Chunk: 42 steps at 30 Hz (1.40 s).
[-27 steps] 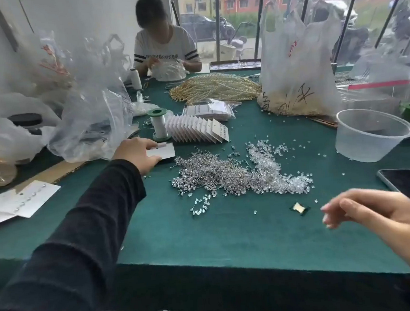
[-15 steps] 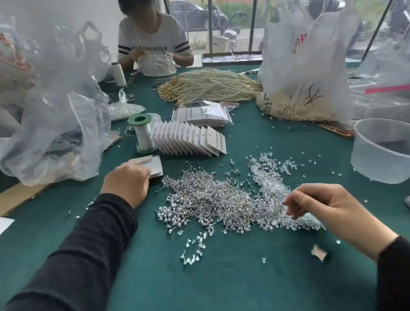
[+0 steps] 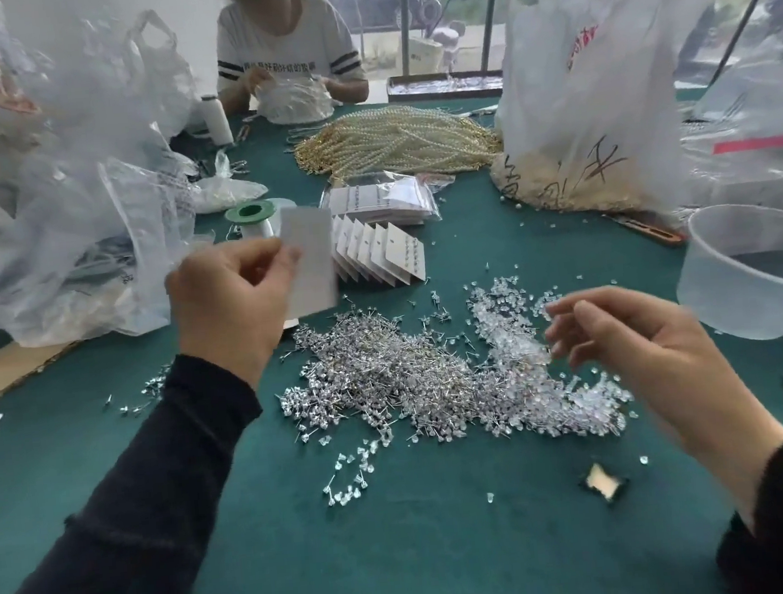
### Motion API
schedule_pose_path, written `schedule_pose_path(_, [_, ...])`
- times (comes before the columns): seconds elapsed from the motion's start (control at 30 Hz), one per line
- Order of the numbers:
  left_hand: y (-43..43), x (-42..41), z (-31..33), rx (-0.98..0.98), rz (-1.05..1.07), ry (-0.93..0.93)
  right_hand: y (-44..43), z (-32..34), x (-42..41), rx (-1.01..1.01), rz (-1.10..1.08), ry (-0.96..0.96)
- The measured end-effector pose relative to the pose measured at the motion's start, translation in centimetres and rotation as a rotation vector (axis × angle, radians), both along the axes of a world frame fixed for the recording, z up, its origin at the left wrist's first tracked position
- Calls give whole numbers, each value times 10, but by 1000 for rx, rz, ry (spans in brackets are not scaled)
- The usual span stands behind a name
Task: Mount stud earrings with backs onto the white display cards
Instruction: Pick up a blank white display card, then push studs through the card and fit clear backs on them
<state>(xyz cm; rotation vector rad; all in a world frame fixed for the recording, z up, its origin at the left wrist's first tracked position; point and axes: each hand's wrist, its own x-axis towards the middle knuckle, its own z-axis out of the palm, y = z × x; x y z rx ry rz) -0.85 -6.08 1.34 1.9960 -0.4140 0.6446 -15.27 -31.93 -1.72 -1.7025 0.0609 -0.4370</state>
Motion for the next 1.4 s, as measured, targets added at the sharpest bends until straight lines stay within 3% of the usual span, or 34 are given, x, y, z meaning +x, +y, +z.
schedule_pose_path(0.07, [-31, -20, 8, -576, -259, 496, 2, 3, 2, 145, 28, 54])
schedule_pose_path(0.1, [-47, -30, 9, -746, -371, 711, 4, 3, 3, 238, 63, 101])
schedule_pose_path(0.17, [-79, -51, 2, -832, -493, 988, 10, 3, 5, 434, 116, 173])
schedule_pose_path(0.27, [-116, -74, -12, -717, -622, 1114, 9, 2, 8, 585, -7, 105])
schedule_pose_path(0.33, [-125, -71, -18, -520, -719, 1086, 0, 0, 7, 642, -156, 66])
schedule_pose_path(0.4, [-120, -57, -21, -228, -750, 929, -12, -4, 5, 706, -247, 57])
schedule_pose_path(0.5, [-97, -28, -19, 491, -597, 439, -25, -9, 2, 715, -312, 96])
schedule_pose_path(0.53, [-89, -22, -20, 687, -584, 356, -28, -11, 2, 694, -322, 119])
schedule_pose_path(0.63, [-75, -22, -34, 935, -602, 327, -30, -16, 3, 563, -336, 144])
schedule_pose_path(0.73, [-75, -28, -50, 820, -585, 261, -22, -21, 3, 344, -339, 137])
schedule_pose_path(0.87, [-81, -27, -55, 673, -546, 216, -10, -24, 1, 199, -251, 122])
schedule_pose_path(1.07, [-77, -25, -51, 515, -530, 272, -5, -25, 1, 157, -240, 124])
schedule_pose_path(1.4, [-85, -42, -43, -211, -772, 521, 9, -23, 0, 218, -218, 118])
